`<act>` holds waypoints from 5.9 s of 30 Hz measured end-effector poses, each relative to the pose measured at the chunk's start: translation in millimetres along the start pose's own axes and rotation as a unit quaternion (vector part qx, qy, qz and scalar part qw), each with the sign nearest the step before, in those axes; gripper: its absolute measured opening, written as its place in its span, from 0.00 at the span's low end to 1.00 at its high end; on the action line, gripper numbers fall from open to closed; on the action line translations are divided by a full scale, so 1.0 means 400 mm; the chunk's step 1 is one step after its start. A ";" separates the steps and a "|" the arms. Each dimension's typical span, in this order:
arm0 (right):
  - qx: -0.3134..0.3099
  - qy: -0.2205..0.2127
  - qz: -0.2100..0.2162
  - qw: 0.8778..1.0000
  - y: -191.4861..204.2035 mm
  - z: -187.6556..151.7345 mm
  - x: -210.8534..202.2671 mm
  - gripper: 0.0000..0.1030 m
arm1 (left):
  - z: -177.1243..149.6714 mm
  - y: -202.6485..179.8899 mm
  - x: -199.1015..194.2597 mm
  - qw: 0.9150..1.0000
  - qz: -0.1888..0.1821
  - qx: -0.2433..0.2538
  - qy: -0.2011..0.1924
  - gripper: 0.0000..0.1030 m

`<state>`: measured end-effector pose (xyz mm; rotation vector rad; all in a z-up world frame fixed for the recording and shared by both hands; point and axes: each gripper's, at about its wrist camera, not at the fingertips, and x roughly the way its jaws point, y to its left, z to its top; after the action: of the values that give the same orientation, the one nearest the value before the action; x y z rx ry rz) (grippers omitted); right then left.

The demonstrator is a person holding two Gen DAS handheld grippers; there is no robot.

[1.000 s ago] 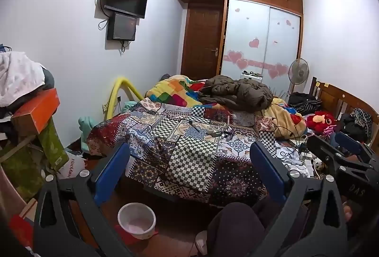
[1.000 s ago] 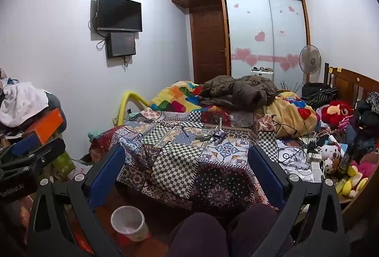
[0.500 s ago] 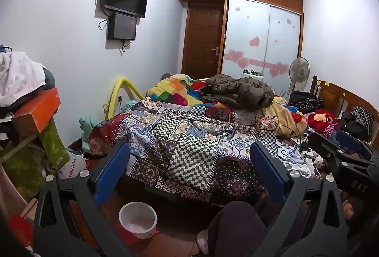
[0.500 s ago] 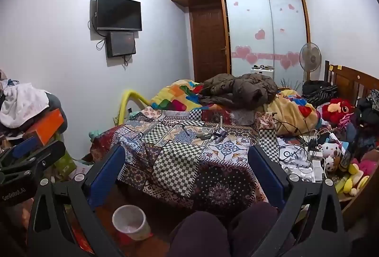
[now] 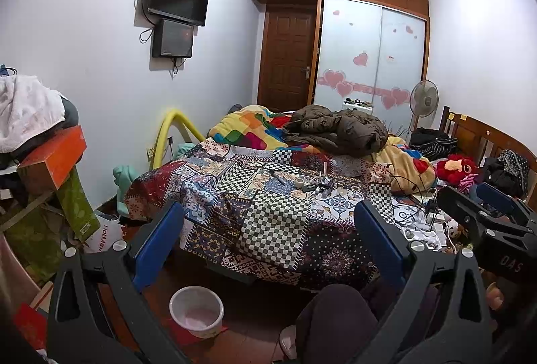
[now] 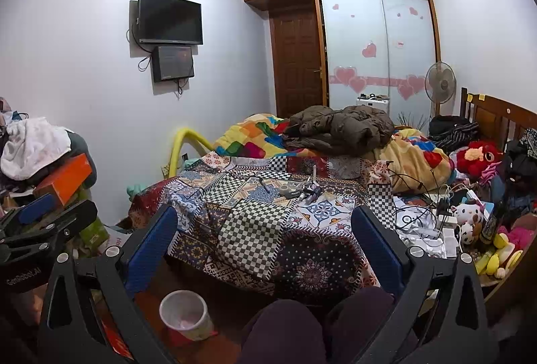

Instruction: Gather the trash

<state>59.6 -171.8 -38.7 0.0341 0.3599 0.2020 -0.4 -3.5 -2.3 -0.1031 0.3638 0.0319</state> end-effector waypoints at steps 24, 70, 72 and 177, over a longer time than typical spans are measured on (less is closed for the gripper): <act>0.003 -0.002 0.001 1.000 0.003 -0.001 -0.003 1.00 | 0.003 -0.003 -0.002 1.000 0.001 0.001 -0.001 0.99; 0.013 0.010 -0.031 0.999 -0.081 0.064 0.130 1.00 | 0.092 -0.002 0.174 0.999 -0.036 -0.029 0.025 0.99; 0.012 0.008 -0.040 0.999 -0.103 0.081 0.160 1.00 | 0.111 -0.003 0.217 0.998 -0.037 -0.033 0.028 0.99; -0.078 0.218 0.146 0.962 -0.305 0.229 1.002 0.11 | 0.154 -0.174 1.192 0.982 -0.006 0.021 0.190 0.36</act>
<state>482.2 -209.8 -100.3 -0.1152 0.7795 0.5342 470.1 -59.9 -108.5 -0.0683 0.7455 -0.0082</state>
